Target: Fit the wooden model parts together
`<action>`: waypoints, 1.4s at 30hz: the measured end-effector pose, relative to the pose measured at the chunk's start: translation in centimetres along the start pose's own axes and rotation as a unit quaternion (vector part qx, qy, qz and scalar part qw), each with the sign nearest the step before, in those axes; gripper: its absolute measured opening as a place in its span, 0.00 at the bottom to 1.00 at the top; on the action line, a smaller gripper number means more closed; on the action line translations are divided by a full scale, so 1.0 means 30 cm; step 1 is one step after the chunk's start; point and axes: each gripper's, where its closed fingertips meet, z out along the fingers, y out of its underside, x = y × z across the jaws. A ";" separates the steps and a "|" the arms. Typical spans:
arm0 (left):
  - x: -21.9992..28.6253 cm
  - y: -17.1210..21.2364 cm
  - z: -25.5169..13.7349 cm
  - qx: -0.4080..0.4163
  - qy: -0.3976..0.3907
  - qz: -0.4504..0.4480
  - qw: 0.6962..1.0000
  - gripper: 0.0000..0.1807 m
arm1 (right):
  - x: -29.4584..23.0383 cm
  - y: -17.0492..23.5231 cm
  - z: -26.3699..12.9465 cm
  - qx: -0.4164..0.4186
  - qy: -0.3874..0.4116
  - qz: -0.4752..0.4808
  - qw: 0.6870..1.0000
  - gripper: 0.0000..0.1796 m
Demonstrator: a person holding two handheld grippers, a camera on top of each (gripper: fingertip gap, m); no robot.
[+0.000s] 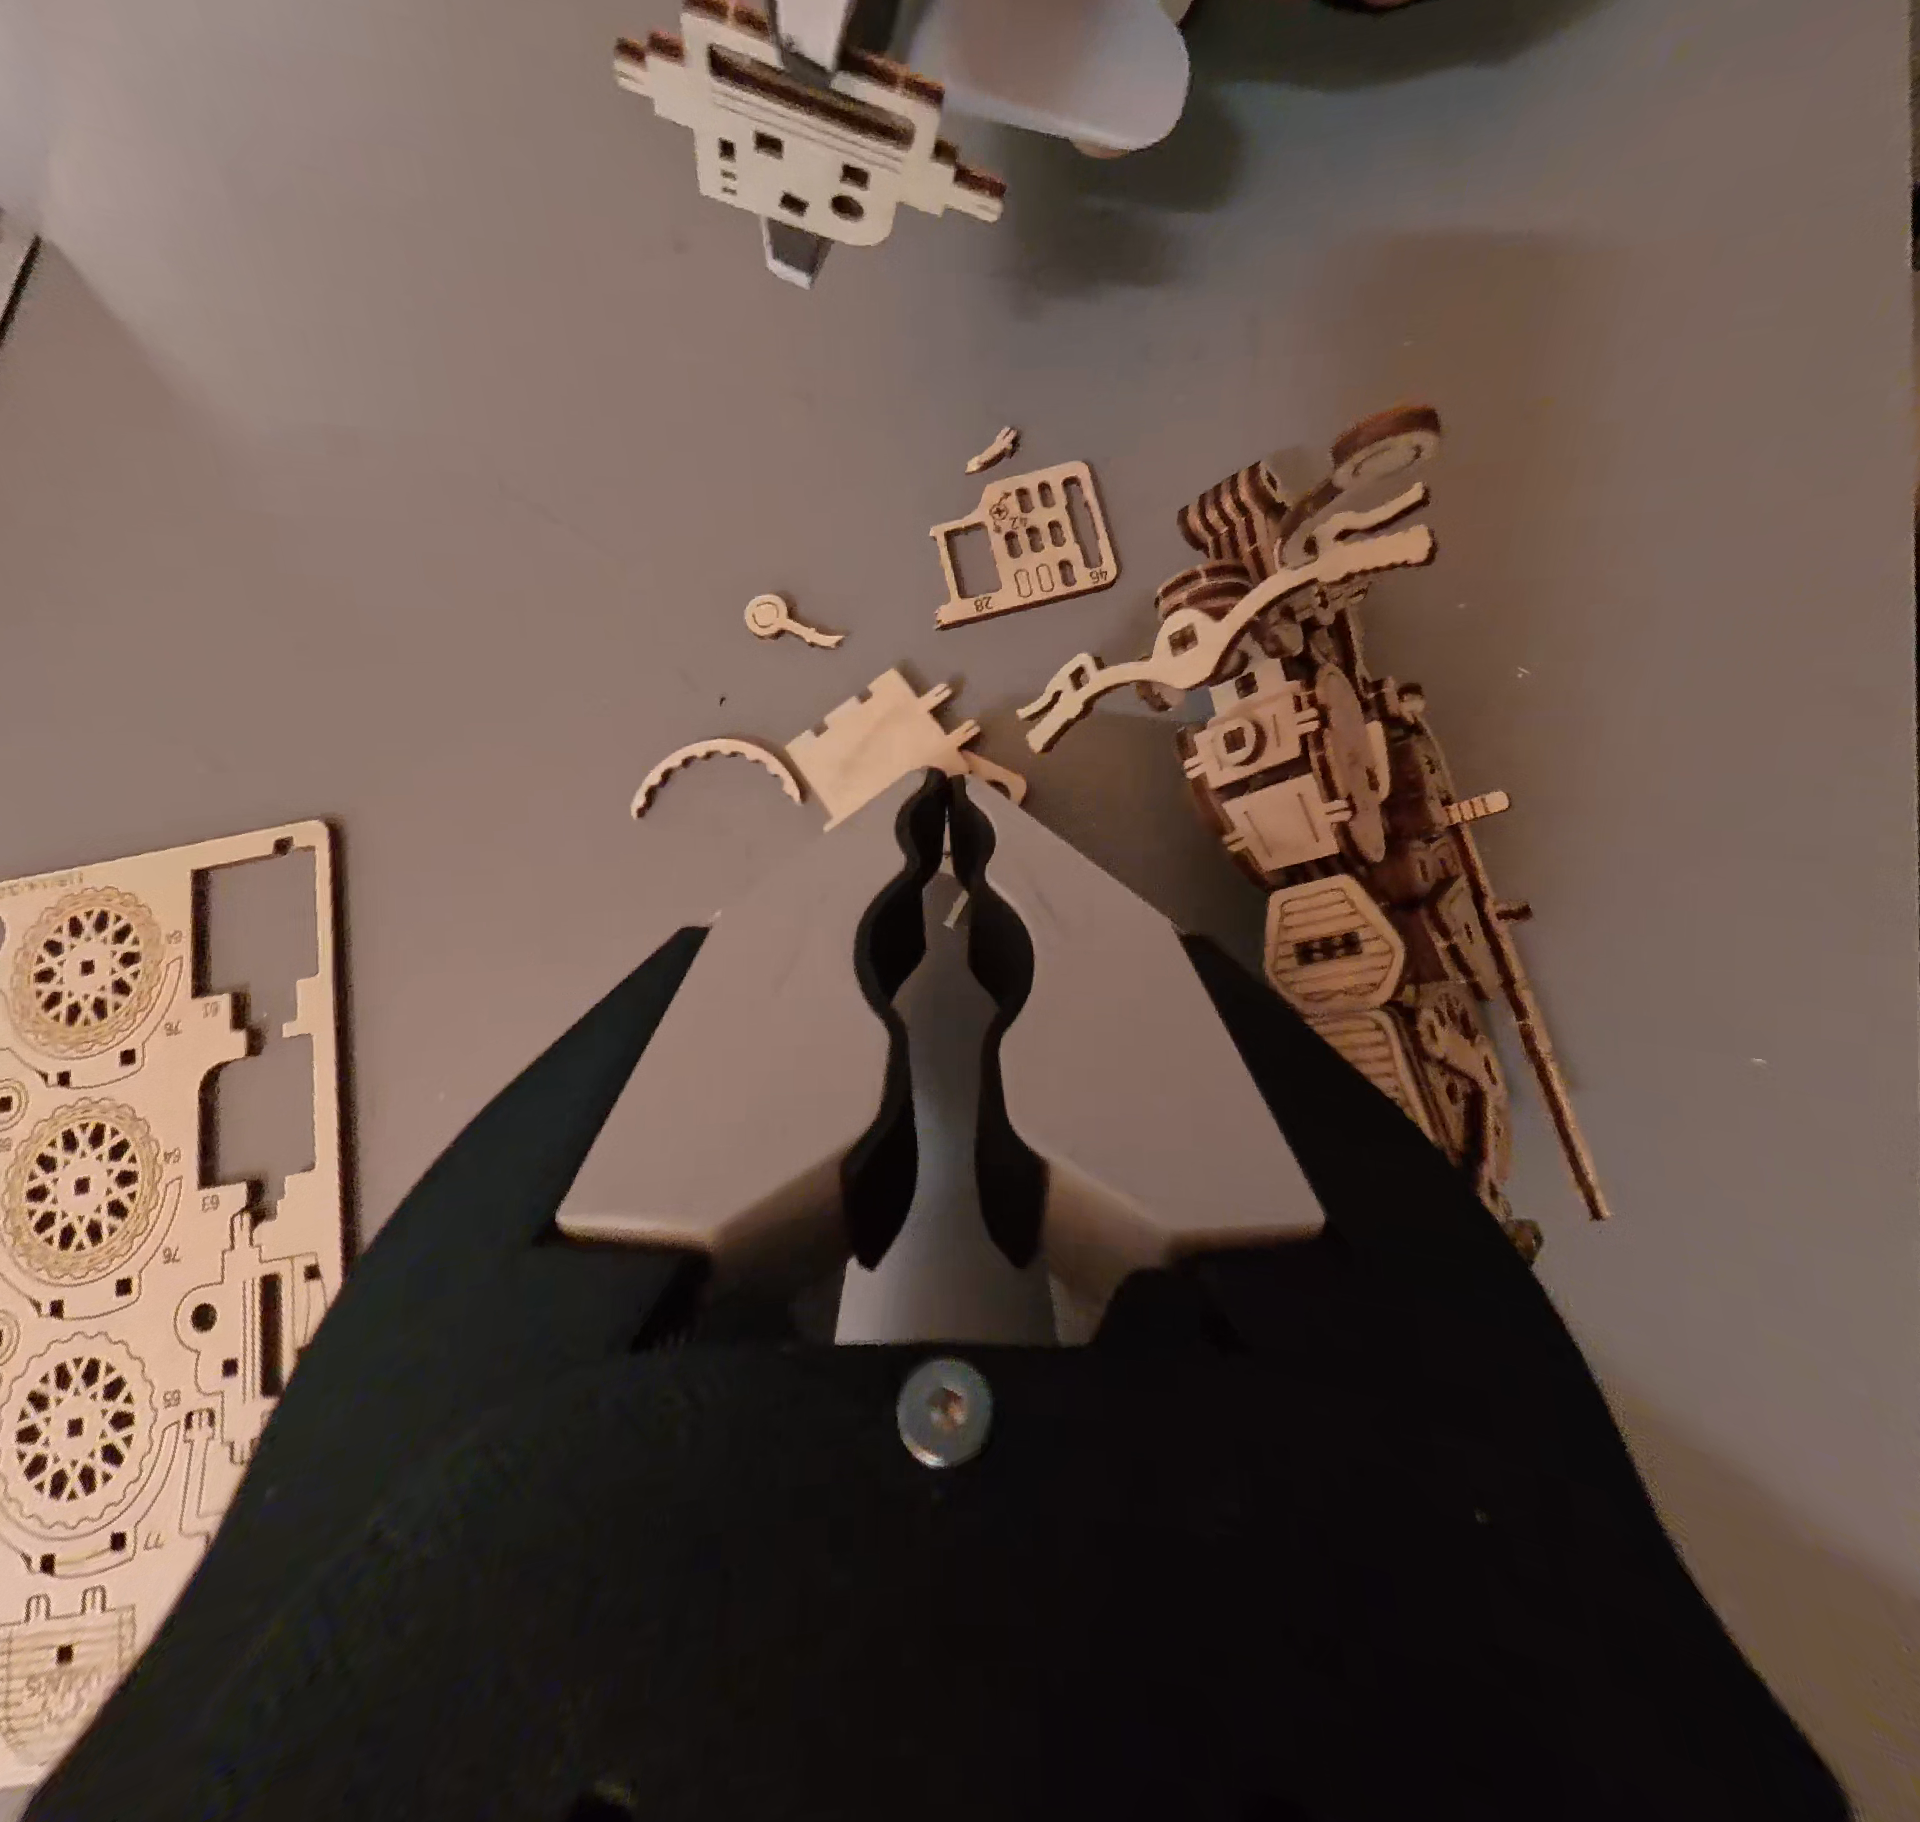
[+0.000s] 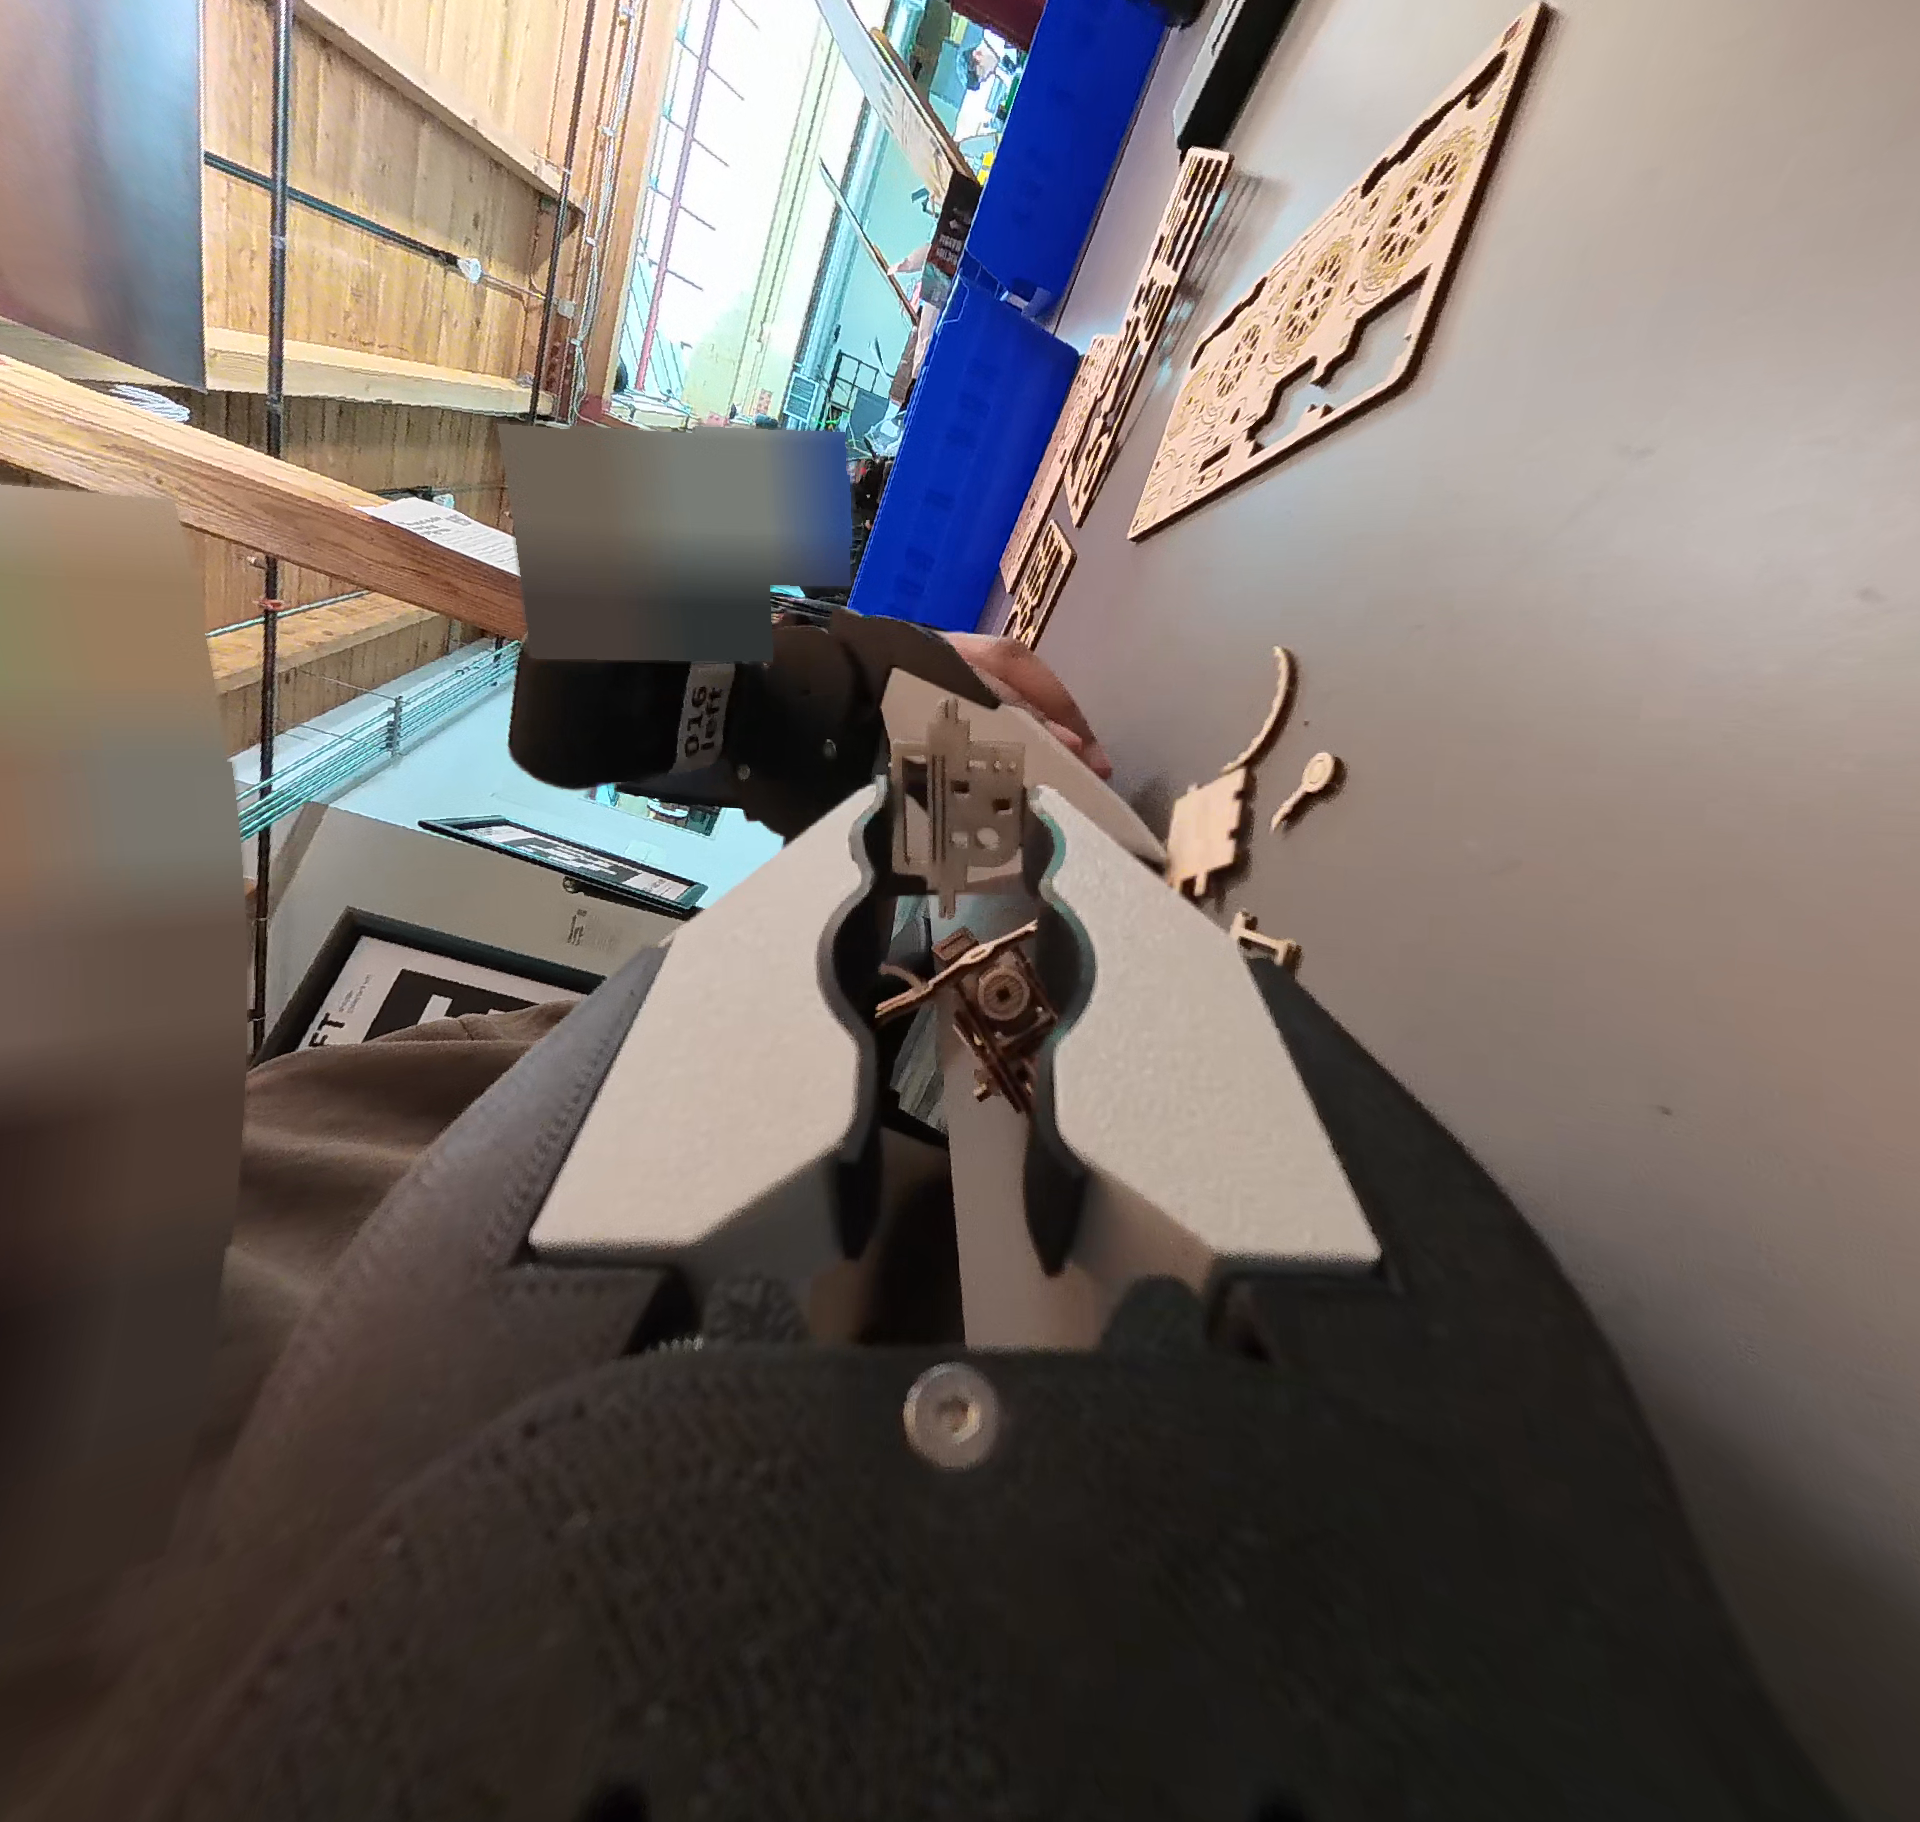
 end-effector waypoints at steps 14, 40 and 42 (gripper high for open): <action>-0.043 0.005 -0.002 0.016 -0.029 -0.016 0.999 0.22 | 0.125 0.059 -0.004 -0.091 0.220 -0.163 0.957 0.14; -0.040 -0.018 0.002 0.050 -0.019 -0.005 0.999 0.00 | 0.120 0.037 -0.019 -0.061 0.168 -0.092 0.980 0.13; -0.049 -0.024 -0.007 0.057 -0.024 -0.009 0.998 0.00 | 0.113 0.028 -0.023 -0.053 0.157 -0.083 0.983 0.14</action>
